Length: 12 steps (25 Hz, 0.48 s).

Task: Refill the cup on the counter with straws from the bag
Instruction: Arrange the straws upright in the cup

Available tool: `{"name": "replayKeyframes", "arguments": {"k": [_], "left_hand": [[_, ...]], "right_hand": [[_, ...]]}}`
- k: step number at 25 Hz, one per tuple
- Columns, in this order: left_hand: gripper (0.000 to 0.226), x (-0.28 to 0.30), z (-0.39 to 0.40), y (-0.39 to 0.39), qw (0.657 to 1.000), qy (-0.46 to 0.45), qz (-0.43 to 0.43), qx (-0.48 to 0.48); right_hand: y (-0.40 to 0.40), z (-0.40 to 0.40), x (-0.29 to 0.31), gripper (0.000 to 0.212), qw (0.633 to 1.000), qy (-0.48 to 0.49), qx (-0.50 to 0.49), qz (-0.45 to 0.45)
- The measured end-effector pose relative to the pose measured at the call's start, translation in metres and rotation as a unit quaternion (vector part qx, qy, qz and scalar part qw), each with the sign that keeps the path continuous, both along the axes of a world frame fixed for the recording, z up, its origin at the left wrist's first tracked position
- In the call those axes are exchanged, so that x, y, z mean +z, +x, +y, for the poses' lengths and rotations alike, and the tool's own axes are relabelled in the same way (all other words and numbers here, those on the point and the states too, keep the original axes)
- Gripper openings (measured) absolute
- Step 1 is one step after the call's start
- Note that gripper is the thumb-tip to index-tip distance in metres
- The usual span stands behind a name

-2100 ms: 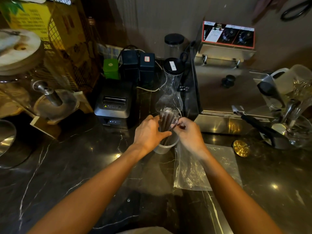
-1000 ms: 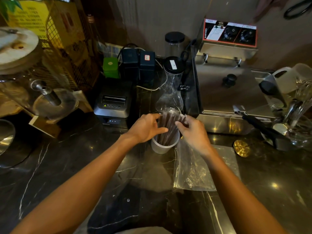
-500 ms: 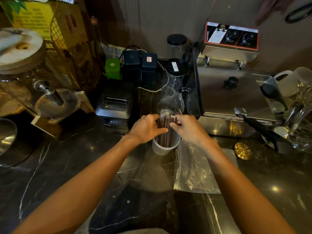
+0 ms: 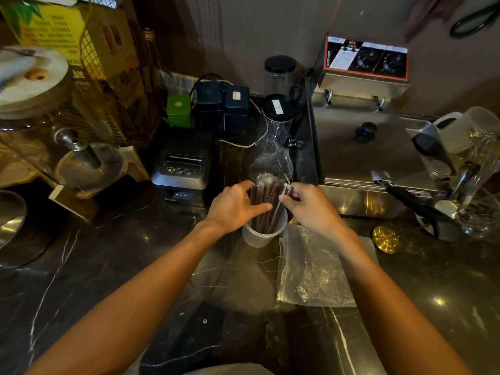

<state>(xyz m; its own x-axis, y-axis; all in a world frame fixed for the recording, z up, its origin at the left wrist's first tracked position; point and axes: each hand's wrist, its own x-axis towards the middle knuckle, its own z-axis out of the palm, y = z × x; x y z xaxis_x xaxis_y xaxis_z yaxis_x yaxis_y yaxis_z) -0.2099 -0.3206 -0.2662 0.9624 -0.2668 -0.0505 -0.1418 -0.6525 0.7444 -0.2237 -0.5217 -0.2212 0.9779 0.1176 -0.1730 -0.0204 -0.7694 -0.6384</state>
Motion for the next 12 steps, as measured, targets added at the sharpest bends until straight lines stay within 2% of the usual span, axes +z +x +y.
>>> {"name": "replayKeyframes", "arguments": {"k": [4,5,8,10,12], "left_hand": [[0.071,0.004,0.008,-0.006,0.998,-0.039,0.026,0.047],[0.072,0.005,0.012,-0.009,0.995,-0.065,0.016,0.075],[0.051,0.009,0.024,-0.019,0.979,-0.143,-0.051,0.137],[0.035,0.013,0.029,-0.024,0.975,-0.161,-0.084,0.127],[0.032,0.019,0.031,-0.026,0.979,-0.158,-0.096,0.085]], "right_hand": [[0.002,-0.007,0.019,0.023,0.999,0.036,-0.023,-0.024],[0.002,-0.008,0.025,0.023,0.998,0.052,-0.025,-0.027],[0.005,-0.011,0.045,0.023,0.991,0.101,-0.056,-0.062],[0.006,-0.013,0.063,0.02,0.985,0.128,-0.084,-0.083],[0.009,-0.017,0.074,0.018,0.972,0.192,-0.113,-0.071]]}}
